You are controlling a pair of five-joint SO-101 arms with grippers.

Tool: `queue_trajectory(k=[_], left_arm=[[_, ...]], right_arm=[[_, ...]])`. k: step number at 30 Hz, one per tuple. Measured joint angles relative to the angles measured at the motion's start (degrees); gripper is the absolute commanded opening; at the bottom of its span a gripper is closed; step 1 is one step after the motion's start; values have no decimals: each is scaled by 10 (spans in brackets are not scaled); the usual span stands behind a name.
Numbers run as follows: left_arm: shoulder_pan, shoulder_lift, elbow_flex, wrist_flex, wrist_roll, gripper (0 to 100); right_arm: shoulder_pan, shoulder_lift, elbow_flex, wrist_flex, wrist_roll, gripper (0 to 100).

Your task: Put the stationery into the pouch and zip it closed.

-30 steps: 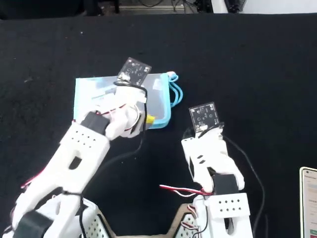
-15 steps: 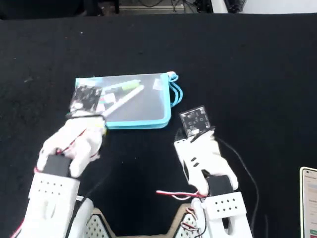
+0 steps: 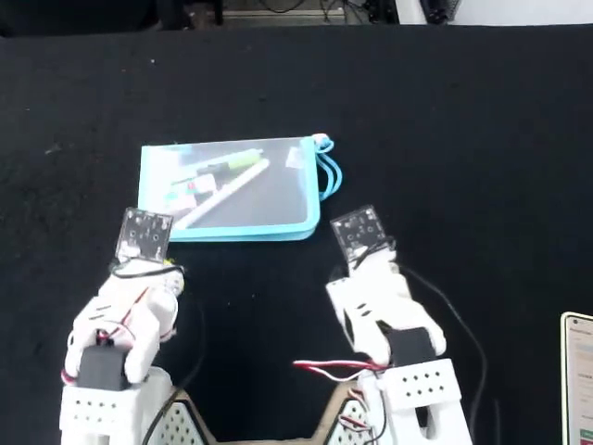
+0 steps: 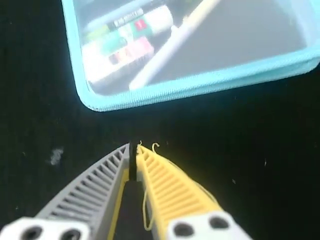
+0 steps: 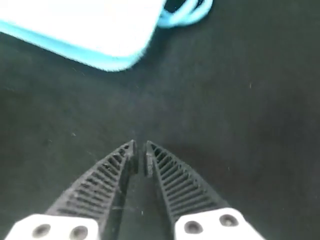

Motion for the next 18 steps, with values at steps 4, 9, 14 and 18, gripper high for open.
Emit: queue_trajectory(k=[4,9,14,18], left_arm=[[0,-60,24,28,1,30],[0,-58,25,33,1,30],[0,-61,59,40,1,30],[0,-62,89,40,1,31]], right_arm=[[41,0,0,28,-33,22],[76,0,0,30,-56,21],[79,-6,-13,68,-91,21],[79,-54,-30,111,-114,21]])
